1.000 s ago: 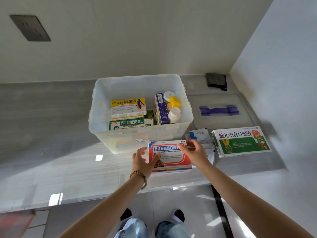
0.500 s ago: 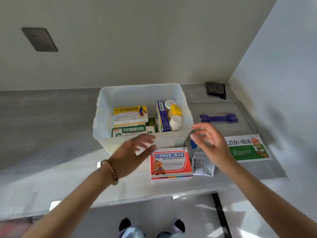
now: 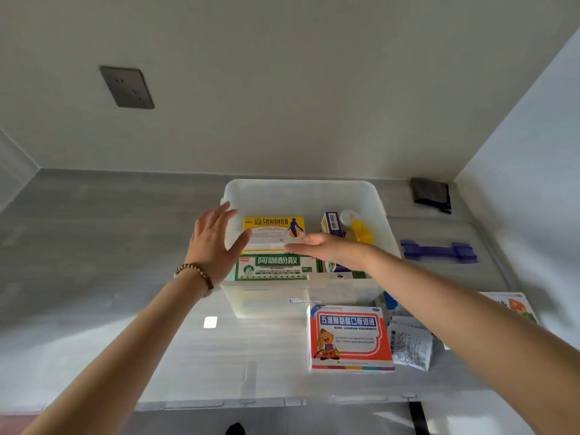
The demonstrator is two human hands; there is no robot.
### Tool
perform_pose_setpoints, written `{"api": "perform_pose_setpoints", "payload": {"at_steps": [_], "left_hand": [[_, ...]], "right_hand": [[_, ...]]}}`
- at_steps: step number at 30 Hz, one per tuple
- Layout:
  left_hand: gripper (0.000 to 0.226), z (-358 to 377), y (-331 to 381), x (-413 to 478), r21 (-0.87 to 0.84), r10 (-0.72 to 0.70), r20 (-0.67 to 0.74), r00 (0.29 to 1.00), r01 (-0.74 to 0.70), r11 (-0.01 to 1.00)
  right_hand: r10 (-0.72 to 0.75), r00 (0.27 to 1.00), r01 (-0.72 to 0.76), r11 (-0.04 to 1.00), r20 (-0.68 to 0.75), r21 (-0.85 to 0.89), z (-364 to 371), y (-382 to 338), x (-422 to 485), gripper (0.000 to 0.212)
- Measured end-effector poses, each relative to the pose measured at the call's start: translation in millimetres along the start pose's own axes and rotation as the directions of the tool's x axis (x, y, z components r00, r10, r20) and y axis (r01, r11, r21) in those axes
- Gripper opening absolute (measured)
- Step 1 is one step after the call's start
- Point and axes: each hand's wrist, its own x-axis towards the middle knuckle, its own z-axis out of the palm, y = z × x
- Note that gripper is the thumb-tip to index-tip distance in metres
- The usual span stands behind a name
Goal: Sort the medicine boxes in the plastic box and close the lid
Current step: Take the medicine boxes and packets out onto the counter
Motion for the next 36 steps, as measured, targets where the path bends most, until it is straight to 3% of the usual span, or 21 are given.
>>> {"api": "perform_pose_setpoints", "payload": {"at_steps": [5, 10, 14, 19, 23, 27, 33, 36], "left_hand": [[0.062, 10.3, -4.9, 0.5, -0.203, -0.019, -0.041, 0.999, 0.011, 0.979], [0.071, 12.0, -5.2, 1.7, -0.219, 0.001, -0.03, 1.0, -0.008, 0.976], [0.066, 12.9, -3.4, 2.8, -0.222, -0.013, -0.032, 0.999, 0.006, 0.975], [0.07, 13.2, -2.2, 3.1, -0.216, -0.021, -0.018, 1.0, 0.017, 0.976], [0.072, 13.0, -2.3, 3.1, -0.206, -0.026, -0.018, 0.999, 0.021, 0.978], [0.072, 12.2, -1.7, 2.8, -0.197, -0.029, -0.014, 0.999, 0.025, 0.98], [0.074, 11.6, 0.2, 3.5, -0.178, -0.049, -0.005, 0.999, 0.047, 0.983], [0.065, 11.8, -0.6, 3.0, -0.167, -0.046, -0.004, 0.999, 0.045, 0.985]], "right_hand": [[0.148, 0.989, -0.145, 0.984, 0.024, -0.1, 6.3, 4.1, 34.2, 0.069], [0.2, 0.971, -0.178, 0.971, 0.133, -0.157, 10.0, 7.4, 56.9, 0.061], [0.18, 0.98, -0.15, 0.944, 0.079, -0.294, 13.1, 16.1, 67.3, 0.058], [0.196, 0.976, -0.165, 0.952, 0.099, -0.259, 13.4, 21.5, 74.5, 0.022], [0.179, 0.979, -0.156, 0.965, 0.093, -0.212, 16.3, 26.3, 76.8, 0.029], [0.197, 0.975, -0.168, 0.955, 0.099, -0.245, 14.8, 31.9, 80.2, 0.061], [0.144, 0.989, -0.133, 0.961, 0.027, -0.242, 13.4, 34.2, 81.2, 0.05], [0.095, 0.995, -0.095, 0.966, -0.012, -0.242, 11.0, 32.3, 78.7, 0.043]]}}
